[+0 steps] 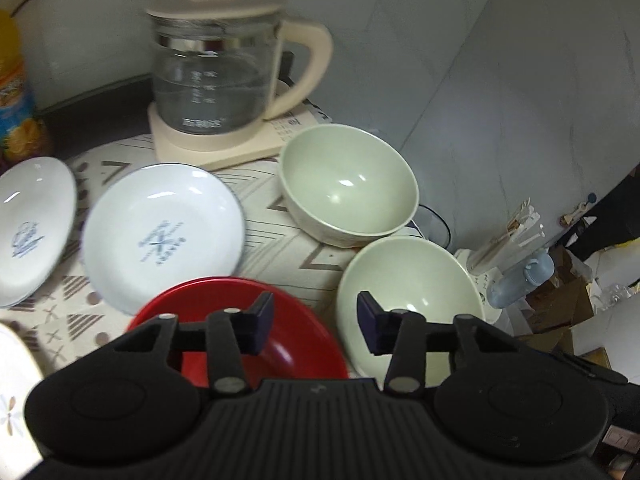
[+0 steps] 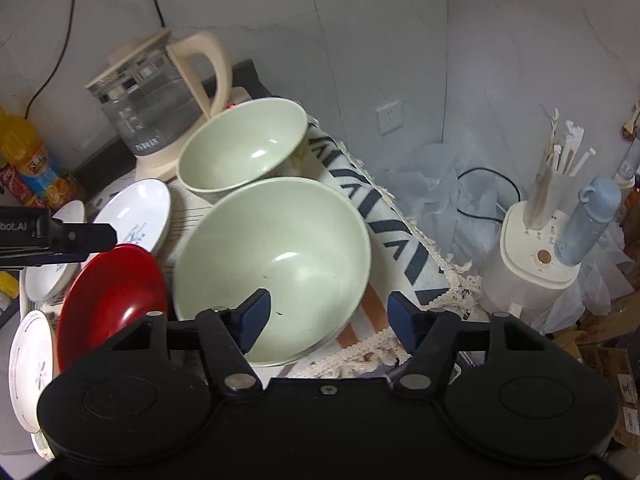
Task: Organize plates and bowls
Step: 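Lift the large pale green bowl with both tools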
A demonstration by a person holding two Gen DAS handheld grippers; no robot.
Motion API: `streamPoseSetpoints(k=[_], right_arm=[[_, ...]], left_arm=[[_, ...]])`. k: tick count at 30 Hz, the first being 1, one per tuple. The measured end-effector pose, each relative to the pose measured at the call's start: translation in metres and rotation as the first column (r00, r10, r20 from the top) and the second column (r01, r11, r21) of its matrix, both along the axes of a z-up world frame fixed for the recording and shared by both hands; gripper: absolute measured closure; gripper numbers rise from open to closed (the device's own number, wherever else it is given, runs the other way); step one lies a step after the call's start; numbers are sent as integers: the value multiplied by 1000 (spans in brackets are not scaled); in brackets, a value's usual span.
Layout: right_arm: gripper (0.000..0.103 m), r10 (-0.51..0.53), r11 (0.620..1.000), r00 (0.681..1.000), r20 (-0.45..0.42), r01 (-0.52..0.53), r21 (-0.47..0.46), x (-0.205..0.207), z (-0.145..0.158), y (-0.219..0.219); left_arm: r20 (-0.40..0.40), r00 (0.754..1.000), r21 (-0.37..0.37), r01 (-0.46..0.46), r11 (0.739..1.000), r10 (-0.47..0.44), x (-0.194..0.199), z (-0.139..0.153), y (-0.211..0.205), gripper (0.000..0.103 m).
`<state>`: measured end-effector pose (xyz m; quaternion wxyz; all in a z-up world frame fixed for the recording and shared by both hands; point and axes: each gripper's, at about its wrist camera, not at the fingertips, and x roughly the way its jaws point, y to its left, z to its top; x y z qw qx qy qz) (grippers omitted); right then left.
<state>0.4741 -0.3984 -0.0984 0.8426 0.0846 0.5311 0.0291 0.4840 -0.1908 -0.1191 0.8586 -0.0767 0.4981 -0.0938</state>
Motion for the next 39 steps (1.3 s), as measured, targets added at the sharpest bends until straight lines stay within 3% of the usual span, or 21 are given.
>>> streamPoseSetpoints(k=[7, 15, 19, 23, 26, 32, 39], right_arm=[[53, -54, 997, 998, -44, 56, 46, 10, -13, -14], [55, -120, 992, 990, -76, 123, 33, 16, -25, -12], [69, -168, 984, 980, -103, 172, 37, 17, -34, -14], [71, -178, 982, 975, -131, 184, 36, 17, -44, -11], [83, -186, 979, 971, -153, 196, 50, 18, -53, -7], [86, -215, 974, 971, -105, 221, 45, 14, -38, -5], [85, -230, 972, 973, -8, 230, 46, 2, 7, 1]], left_arm=[[-57, 994, 20, 95, 995, -93, 30, -22, -27, 68], [-152, 975, 11, 168, 986, -165, 61, -53, -41, 83], [-179, 965, 40, 199, 979, -189, 69, -63, -48, 89], [-218, 957, 38, 203, 978, -190, 77, -77, -47, 97], [-233, 954, 23, 201, 979, -191, 80, -83, -45, 97], [-201, 958, -8, 209, 978, -206, 74, -62, -41, 98], [-140, 966, -70, 210, 975, -218, 55, -20, -23, 98]])
